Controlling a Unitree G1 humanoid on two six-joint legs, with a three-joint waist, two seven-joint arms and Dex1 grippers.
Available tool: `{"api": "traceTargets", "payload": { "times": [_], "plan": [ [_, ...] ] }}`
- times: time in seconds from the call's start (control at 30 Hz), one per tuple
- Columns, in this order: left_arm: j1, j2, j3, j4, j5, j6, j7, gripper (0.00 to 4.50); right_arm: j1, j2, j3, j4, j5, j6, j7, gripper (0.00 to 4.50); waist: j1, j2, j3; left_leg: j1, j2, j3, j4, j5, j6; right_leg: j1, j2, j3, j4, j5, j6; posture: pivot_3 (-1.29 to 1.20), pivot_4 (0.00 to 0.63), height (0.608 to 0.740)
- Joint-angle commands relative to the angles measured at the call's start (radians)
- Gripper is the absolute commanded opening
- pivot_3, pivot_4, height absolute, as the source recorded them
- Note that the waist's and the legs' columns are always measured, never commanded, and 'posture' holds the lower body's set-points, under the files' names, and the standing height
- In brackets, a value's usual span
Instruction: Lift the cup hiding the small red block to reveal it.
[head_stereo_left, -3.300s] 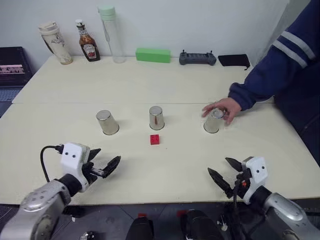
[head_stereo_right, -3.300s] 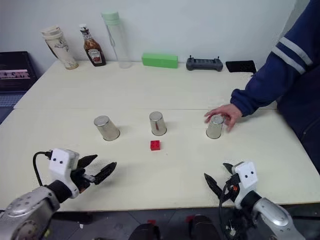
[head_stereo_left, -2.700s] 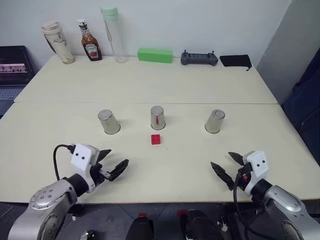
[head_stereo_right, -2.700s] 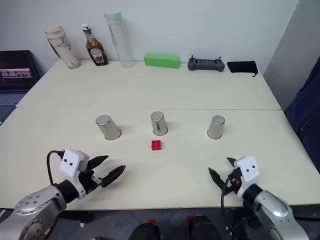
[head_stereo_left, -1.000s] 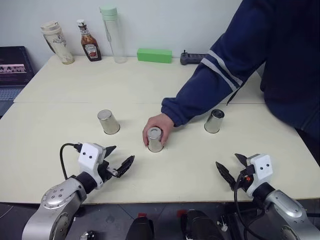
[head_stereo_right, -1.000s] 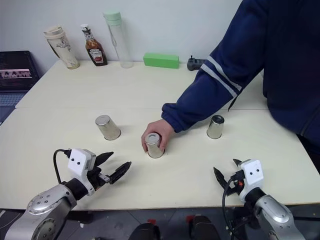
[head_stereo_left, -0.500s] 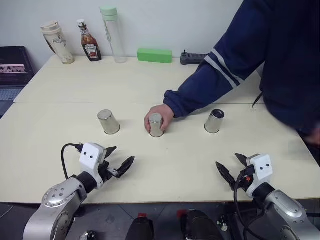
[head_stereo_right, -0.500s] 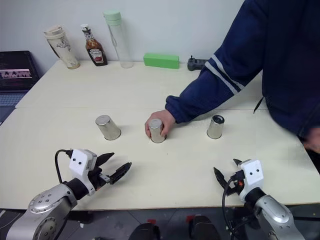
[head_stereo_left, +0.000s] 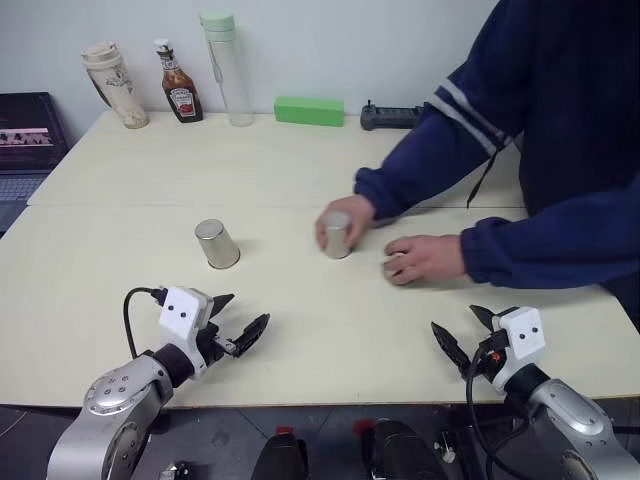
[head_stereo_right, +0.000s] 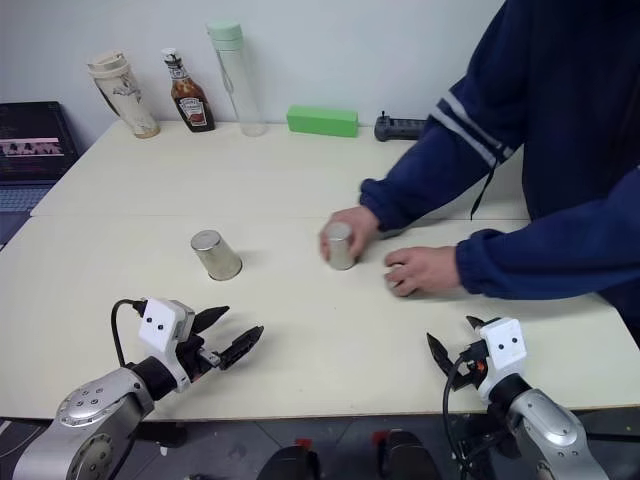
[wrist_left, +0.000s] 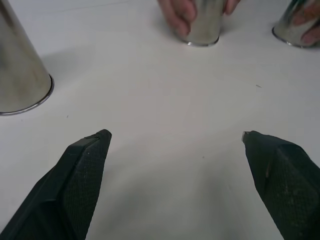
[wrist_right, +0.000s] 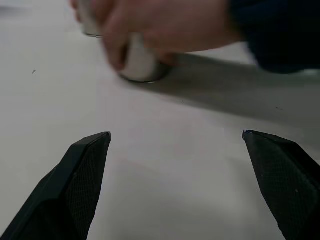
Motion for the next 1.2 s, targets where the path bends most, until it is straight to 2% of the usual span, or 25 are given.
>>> {"api": "traceTargets", "payload": {
  "times": [0.03,0.93,1.07,1.2],
  "plan": [
    [-0.002,0.008,0.001,-0.018,0.004,-0.029,-0.007,4.50,0.001,-0.001,-0.013,-0.020,0.005,-0.024,0.006,4.48,0.000,0.000,0.000,0.000,0.000,0.000,0.000,0.000,0.000,0.000,0.000,0.000,0.000,0.000,0.000,0.00,0.150,0.740],
    [-0.012,0.020,0.016,-0.027,-0.024,-0.020,-0.011,4.50,0.010,-0.007,-0.030,-0.038,0.012,-0.012,0.000,4.48,0.000,0.000,0.000,0.000,0.000,0.000,0.000,0.000,0.000,0.000,0.000,0.000,0.000,0.000,0.000,0.00,0.150,0.740],
    [-0.027,0.077,-0.053,-0.063,-0.030,-0.066,-0.128,4.50,-0.052,0.001,-0.032,0.008,-0.009,-0.016,-0.026,4.48,0.000,0.000,0.000,0.000,0.000,0.000,0.000,0.000,0.000,0.000,0.000,0.000,0.000,0.000,0.000,0.00,0.150,0.740],
    [-0.121,0.142,-0.139,-0.106,-0.107,-0.053,-0.279,4.50,-0.184,0.012,-0.031,0.105,-0.012,0.003,-0.047,4.48,0.000,0.000,0.000,0.000,-0.001,0.001,0.001,0.000,0.000,0.000,0.000,0.001,0.000,0.001,0.001,0.00,0.150,0.740]
  ]
}}
